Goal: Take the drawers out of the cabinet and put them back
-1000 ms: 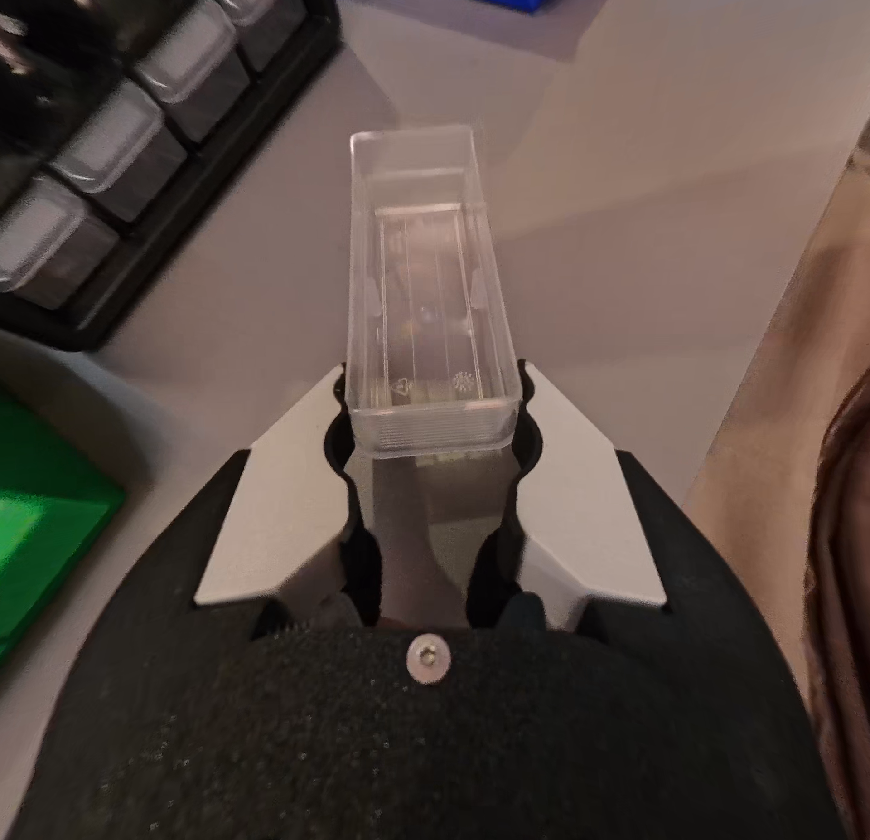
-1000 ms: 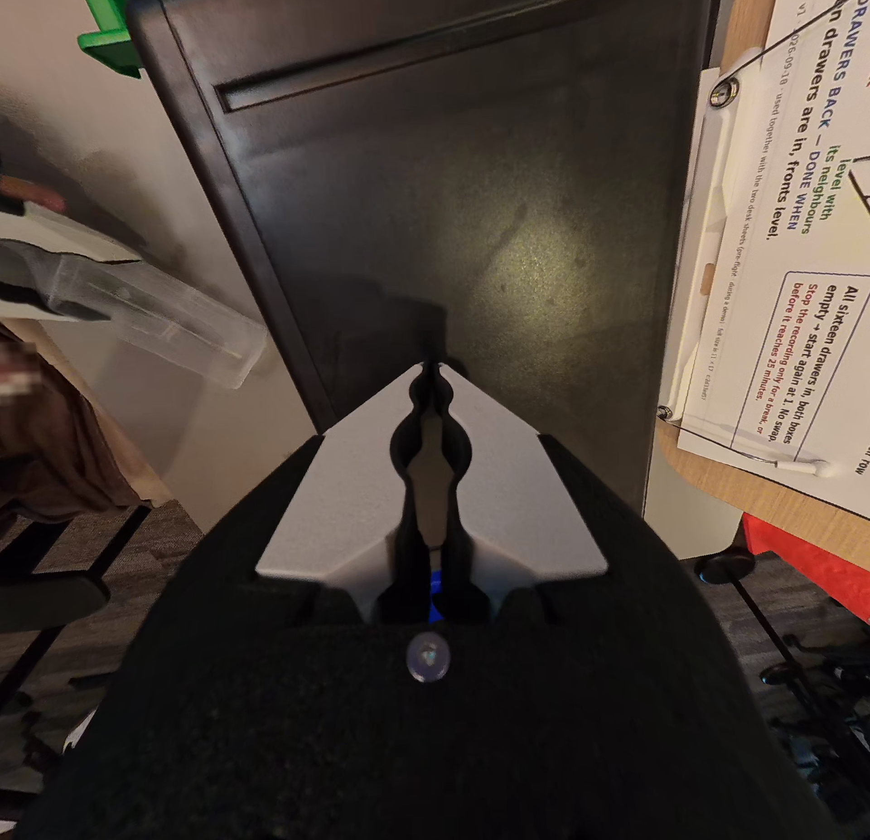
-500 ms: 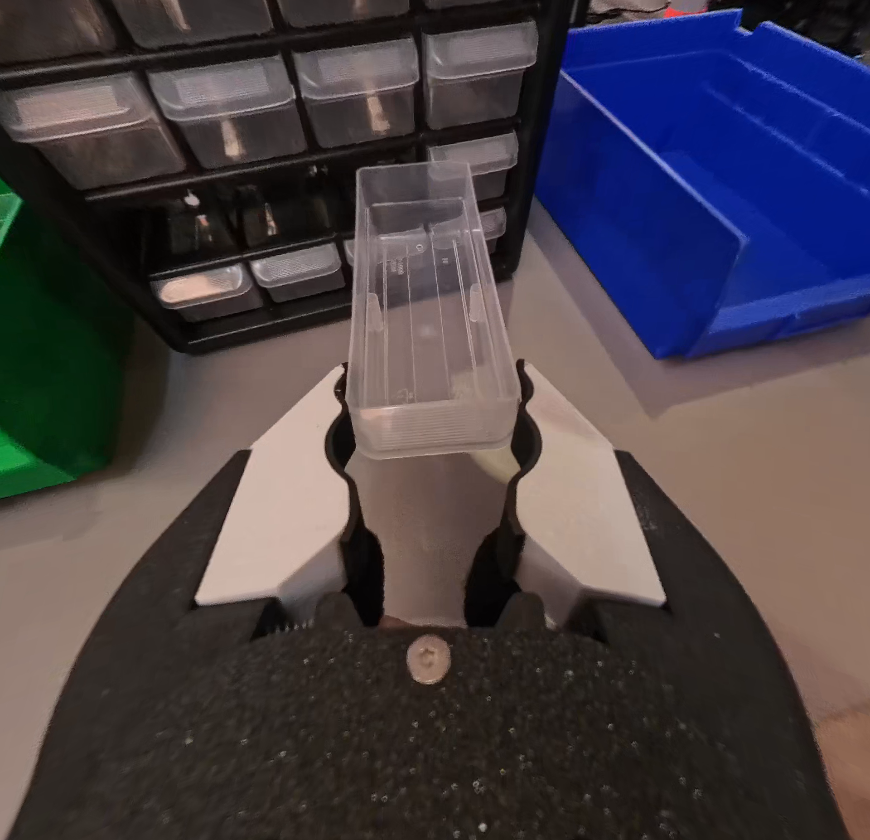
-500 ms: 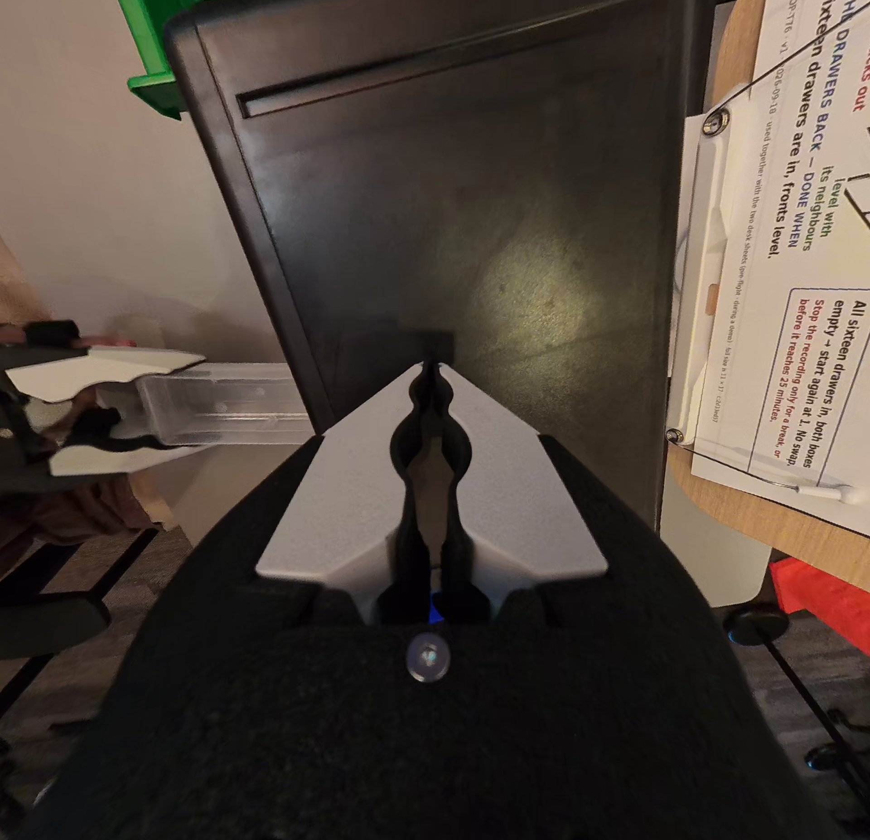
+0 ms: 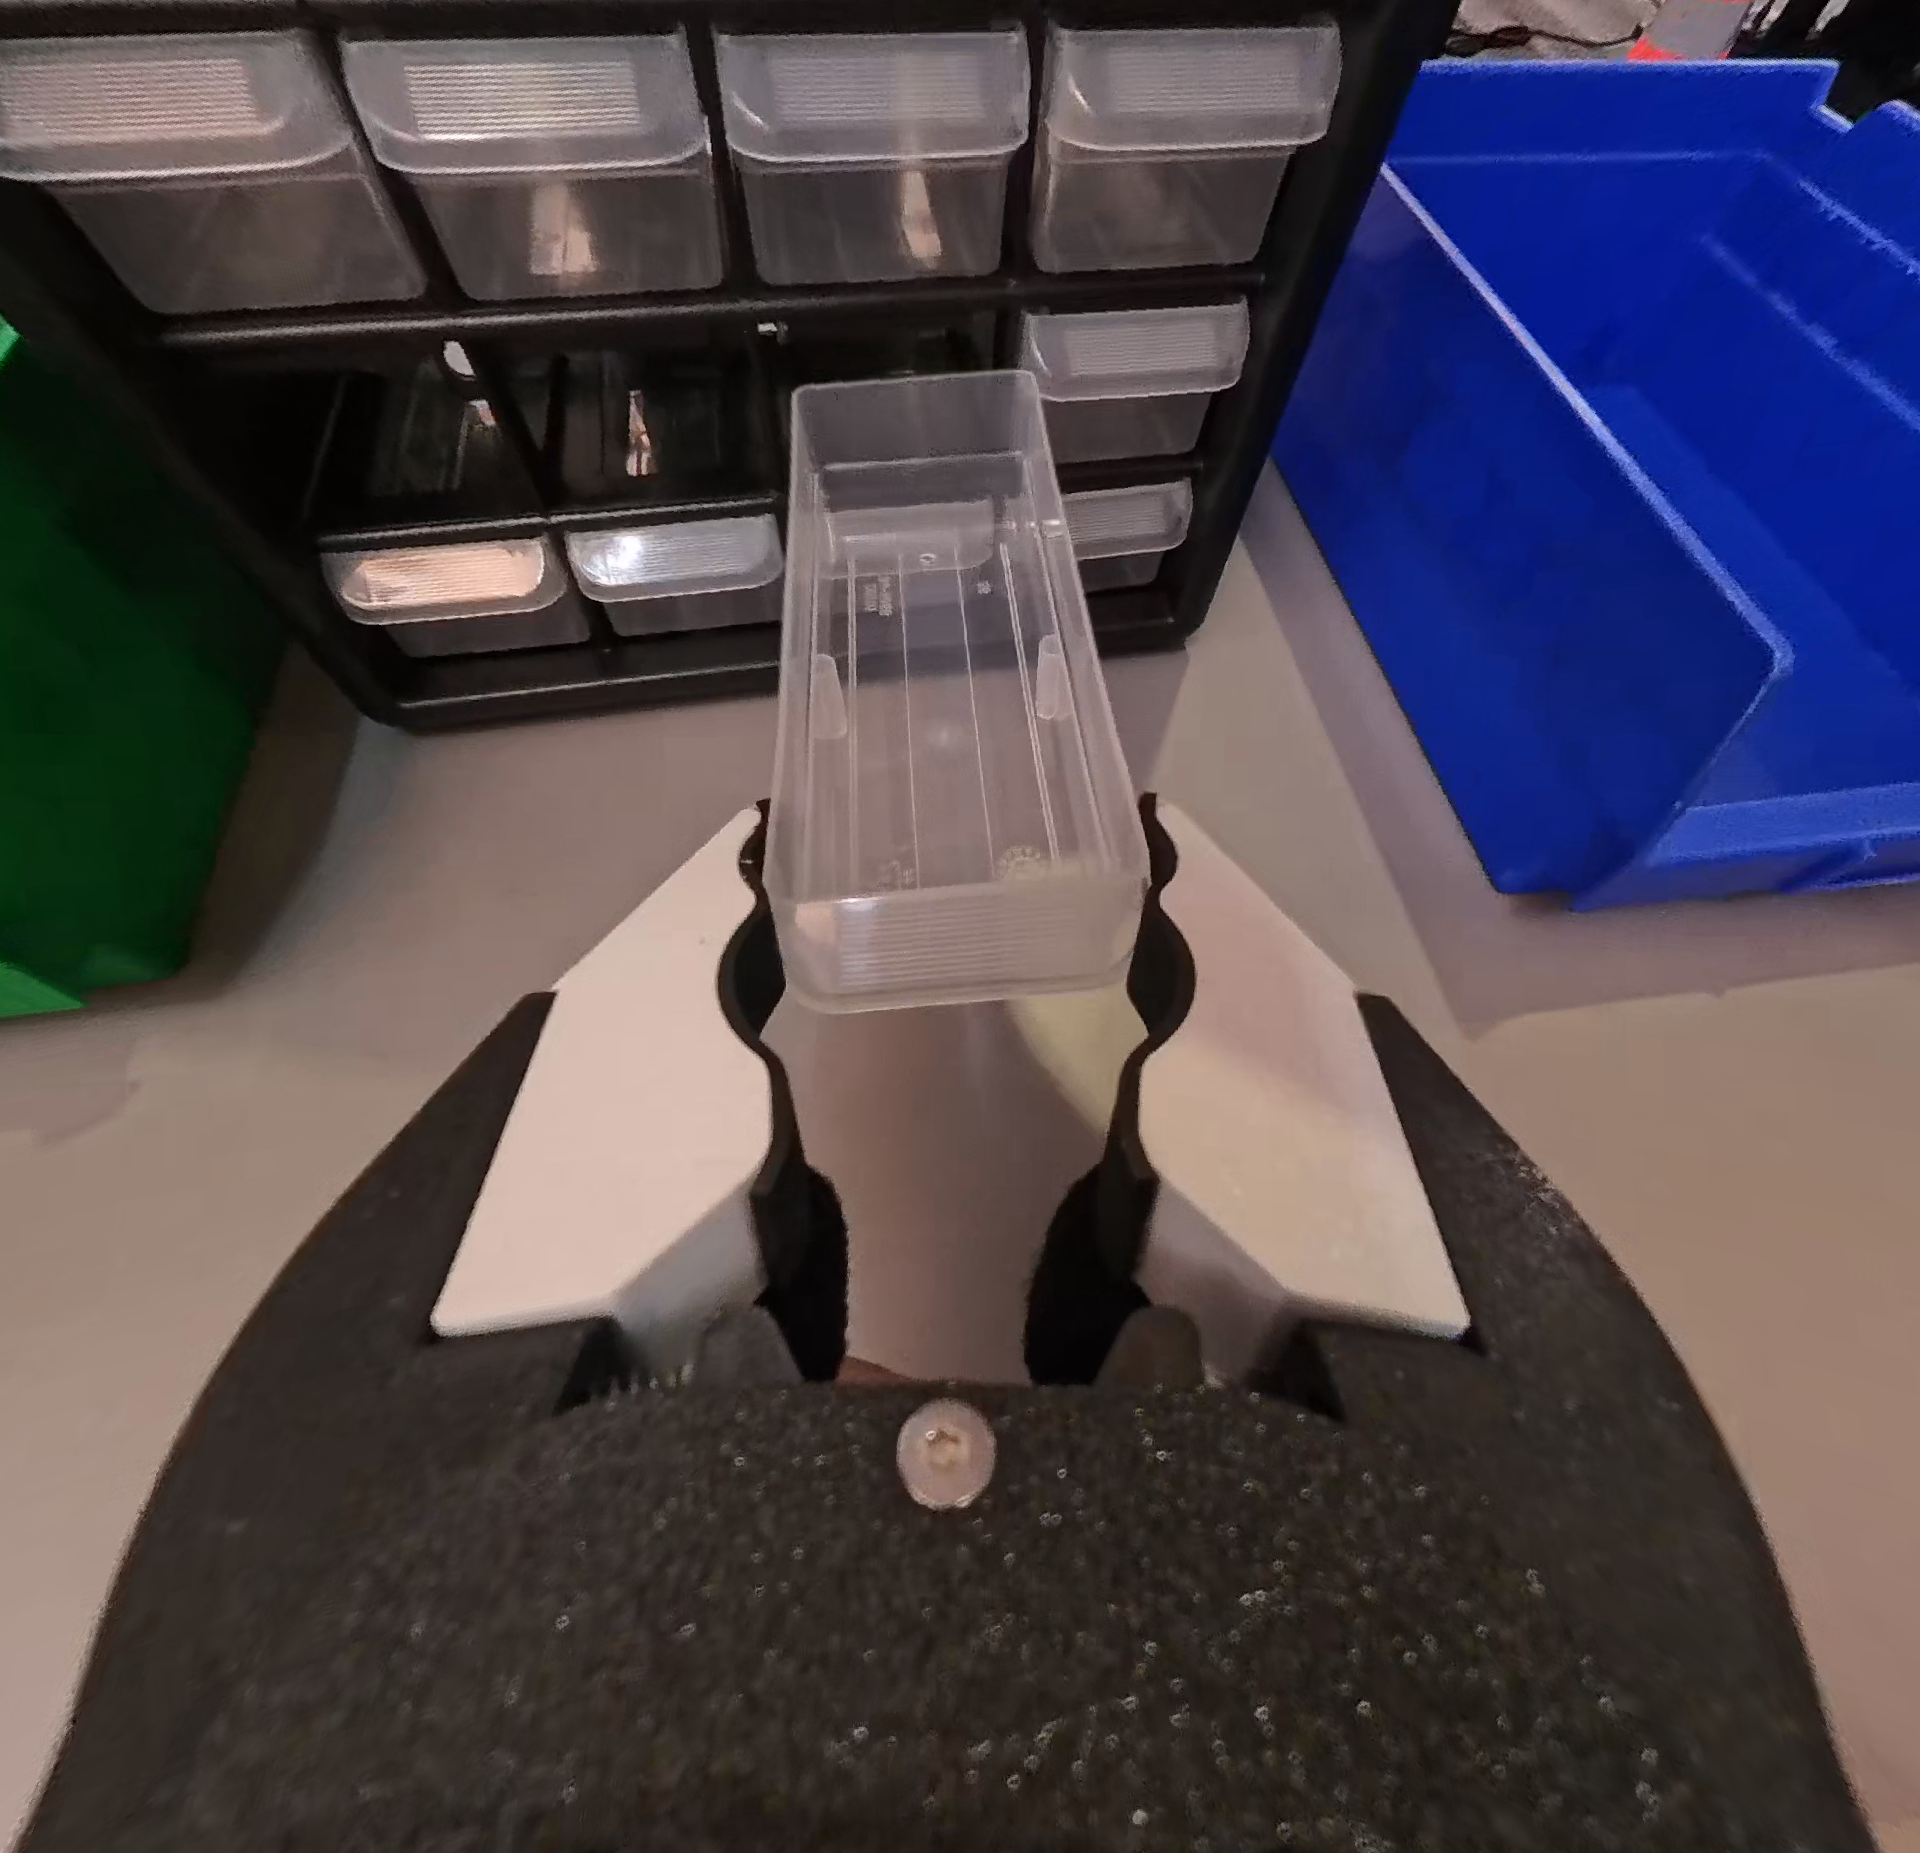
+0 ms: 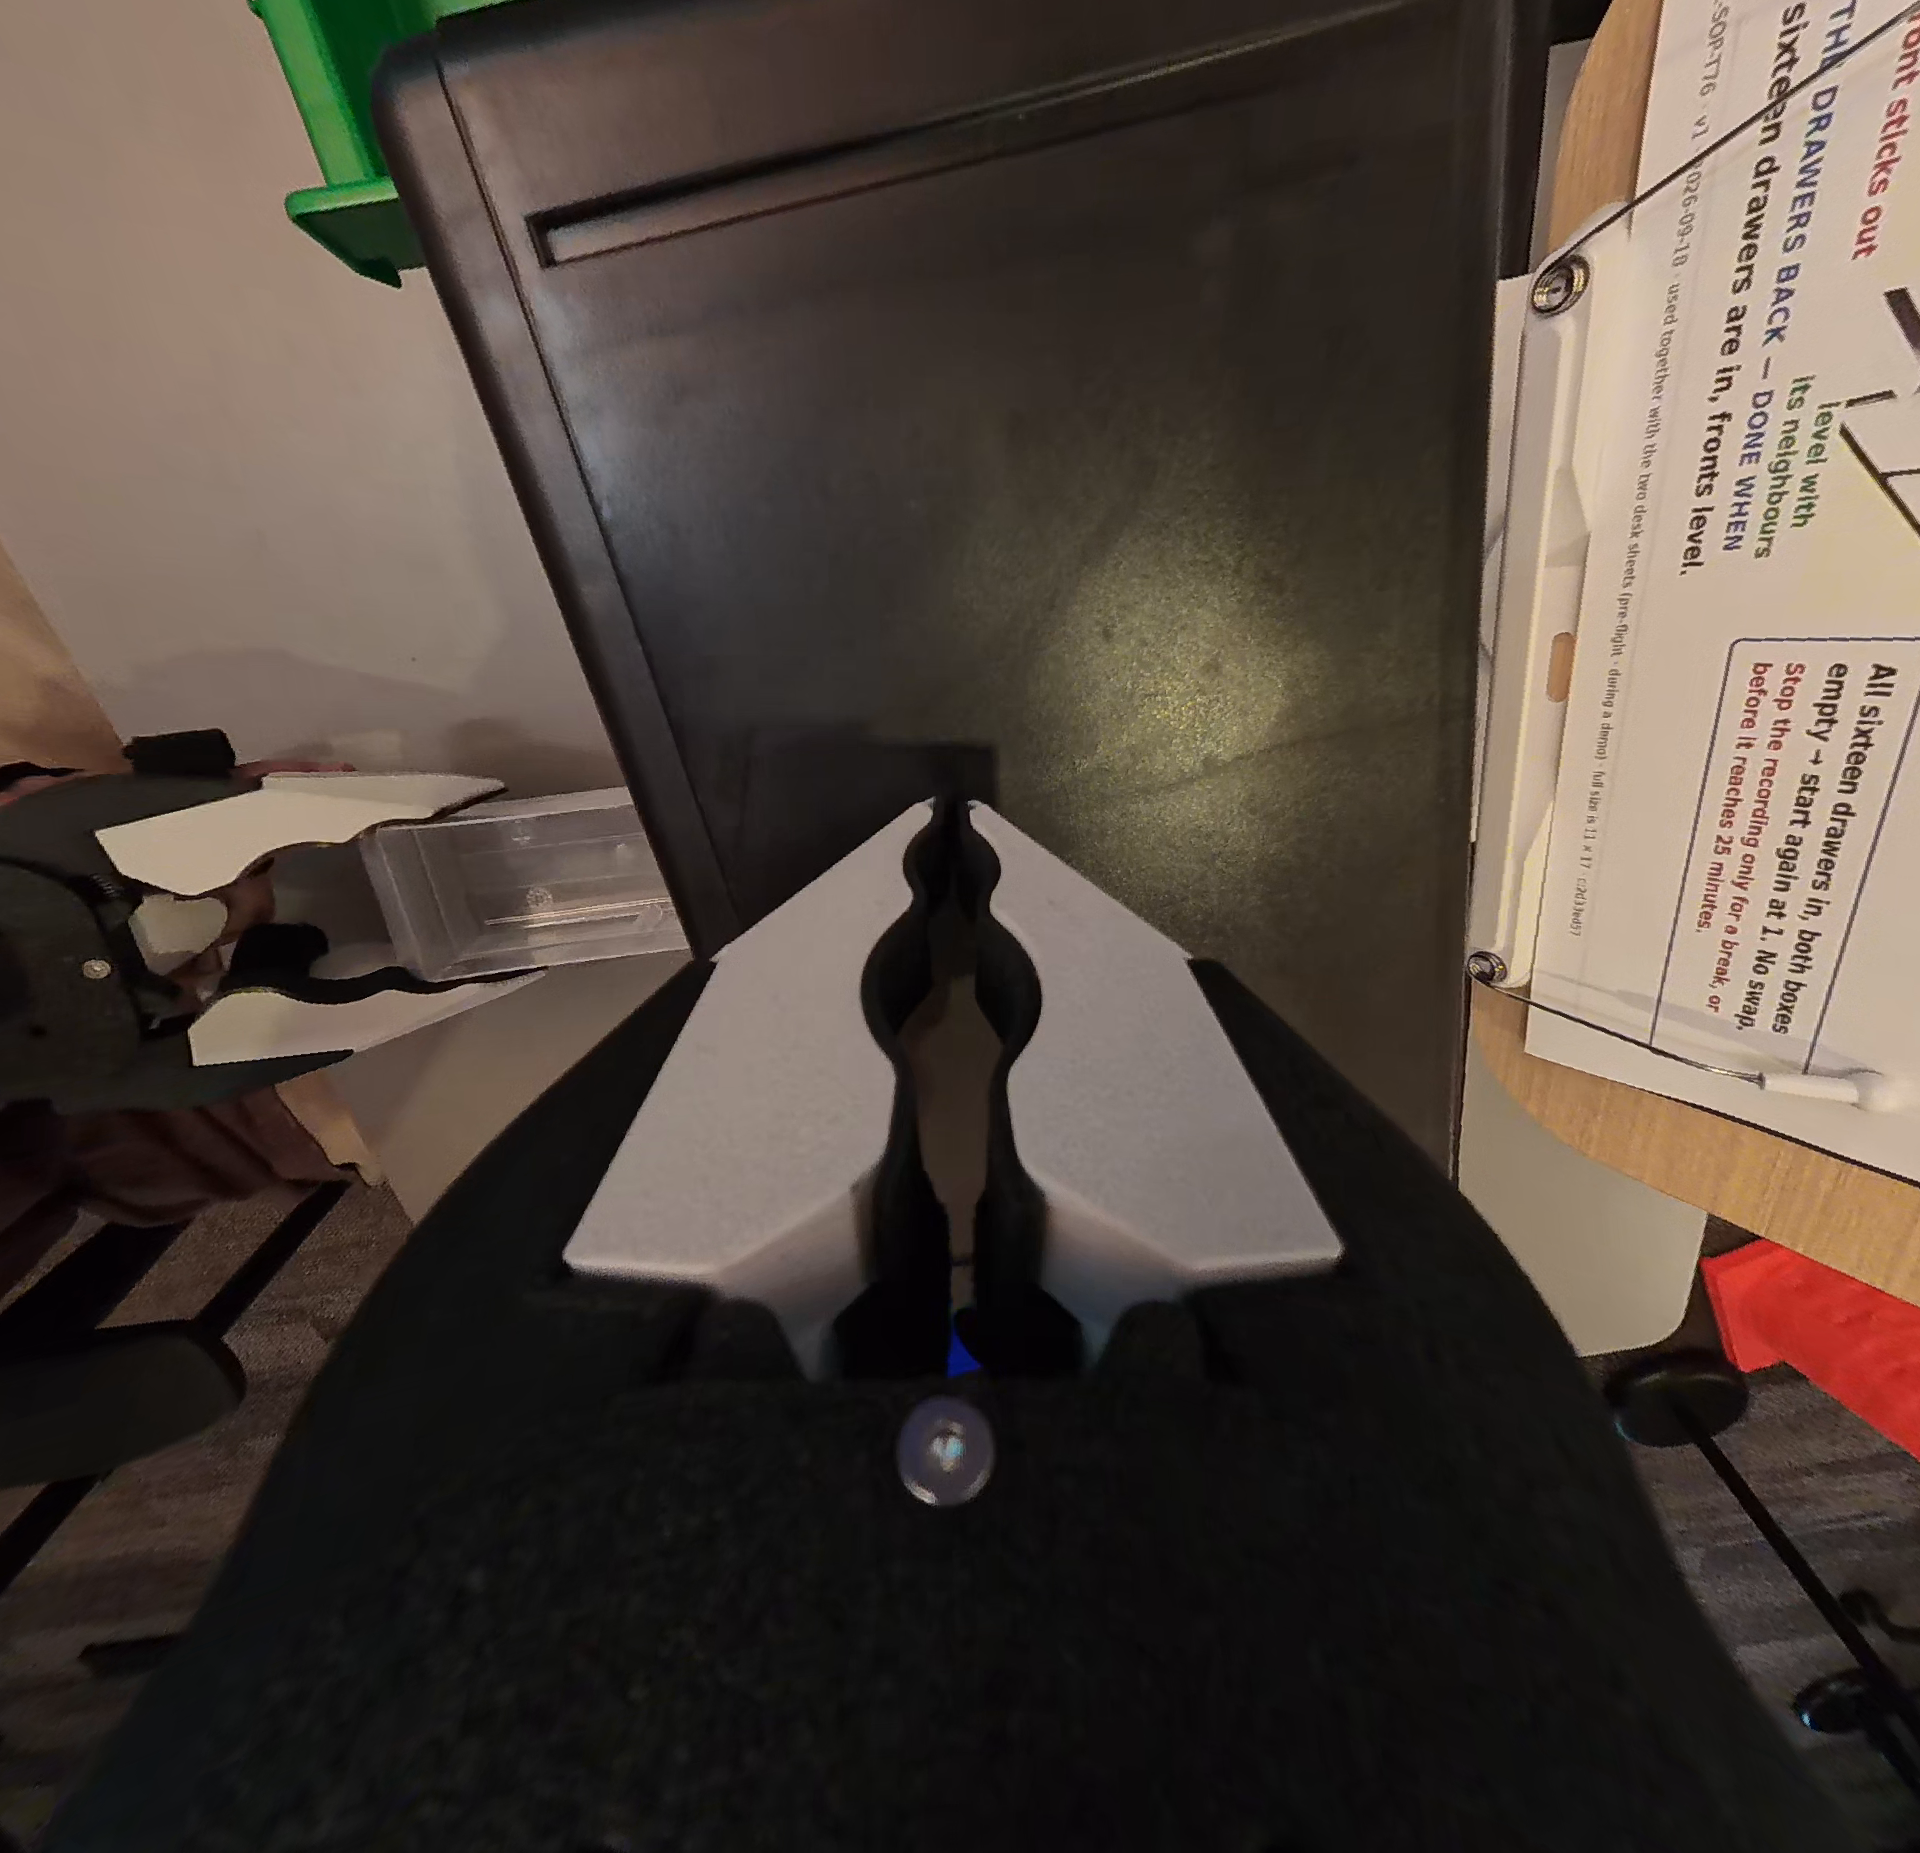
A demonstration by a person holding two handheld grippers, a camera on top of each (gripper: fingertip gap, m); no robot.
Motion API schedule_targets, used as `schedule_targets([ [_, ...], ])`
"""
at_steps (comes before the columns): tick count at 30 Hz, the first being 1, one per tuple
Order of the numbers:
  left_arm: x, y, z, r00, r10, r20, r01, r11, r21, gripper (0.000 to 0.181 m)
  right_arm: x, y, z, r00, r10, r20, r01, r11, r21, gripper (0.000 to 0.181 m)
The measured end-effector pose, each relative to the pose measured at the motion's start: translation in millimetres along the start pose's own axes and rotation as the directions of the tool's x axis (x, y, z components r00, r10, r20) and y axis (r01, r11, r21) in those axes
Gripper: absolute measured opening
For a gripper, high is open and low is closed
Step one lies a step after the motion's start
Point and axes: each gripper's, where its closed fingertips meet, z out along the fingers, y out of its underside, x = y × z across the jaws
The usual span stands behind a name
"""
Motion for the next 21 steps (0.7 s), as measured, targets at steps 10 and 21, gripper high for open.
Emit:
schedule_targets([
  [10, -6, -6, 7, 1.000, -0.002, 0.009, 0.001, 1.000, 0.011, 0.066, 0, 0, 0, 1.000, -0.001, -0.004, 0.001, 1.000, -0.008, 0.000],
  [21, -5, -13, 8, 0.999, 0.022, 0.038, -0.023, 0.999, 0.030, 0.066, 0, 0, 0, 1.000, 0.005, 0.002, -0.005, 1.000, -0.011, 0.000],
])
